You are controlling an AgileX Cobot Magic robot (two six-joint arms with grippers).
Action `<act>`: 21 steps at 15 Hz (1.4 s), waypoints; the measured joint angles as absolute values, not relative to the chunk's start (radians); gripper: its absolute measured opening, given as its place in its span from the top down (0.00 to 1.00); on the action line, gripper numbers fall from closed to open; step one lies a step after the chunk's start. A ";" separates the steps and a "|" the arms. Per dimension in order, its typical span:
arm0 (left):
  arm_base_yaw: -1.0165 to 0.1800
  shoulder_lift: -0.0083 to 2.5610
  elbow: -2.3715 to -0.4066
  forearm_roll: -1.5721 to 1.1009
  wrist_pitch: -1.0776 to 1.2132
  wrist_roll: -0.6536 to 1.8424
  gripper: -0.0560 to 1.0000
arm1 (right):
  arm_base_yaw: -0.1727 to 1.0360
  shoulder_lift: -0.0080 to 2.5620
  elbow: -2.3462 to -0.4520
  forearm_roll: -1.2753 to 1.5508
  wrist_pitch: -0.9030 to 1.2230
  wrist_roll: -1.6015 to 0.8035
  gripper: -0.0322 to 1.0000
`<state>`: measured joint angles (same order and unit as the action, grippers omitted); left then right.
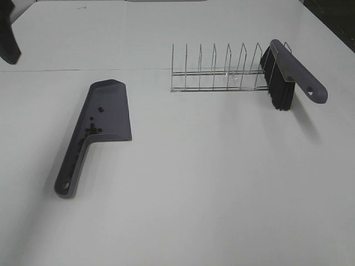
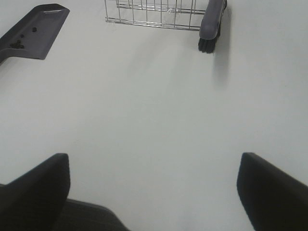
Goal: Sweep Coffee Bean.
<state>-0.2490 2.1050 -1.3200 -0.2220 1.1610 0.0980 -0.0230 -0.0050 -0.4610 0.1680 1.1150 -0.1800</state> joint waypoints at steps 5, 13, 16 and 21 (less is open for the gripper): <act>-0.249 2.105 -1.320 -0.222 1.161 0.098 0.65 | -0.023 -0.005 -0.461 0.168 1.115 -0.180 0.20; -0.249 2.105 -1.320 -0.222 1.161 0.098 0.65 | -0.023 -0.005 -0.461 0.168 1.115 -0.180 0.20; -0.249 2.105 -1.320 -0.222 1.161 0.098 0.65 | -0.023 -0.005 -0.461 0.168 1.115 -0.180 0.20; -0.249 2.105 -1.320 -0.222 1.161 0.098 0.65 | -0.023 -0.005 -0.461 0.168 1.115 -0.180 0.20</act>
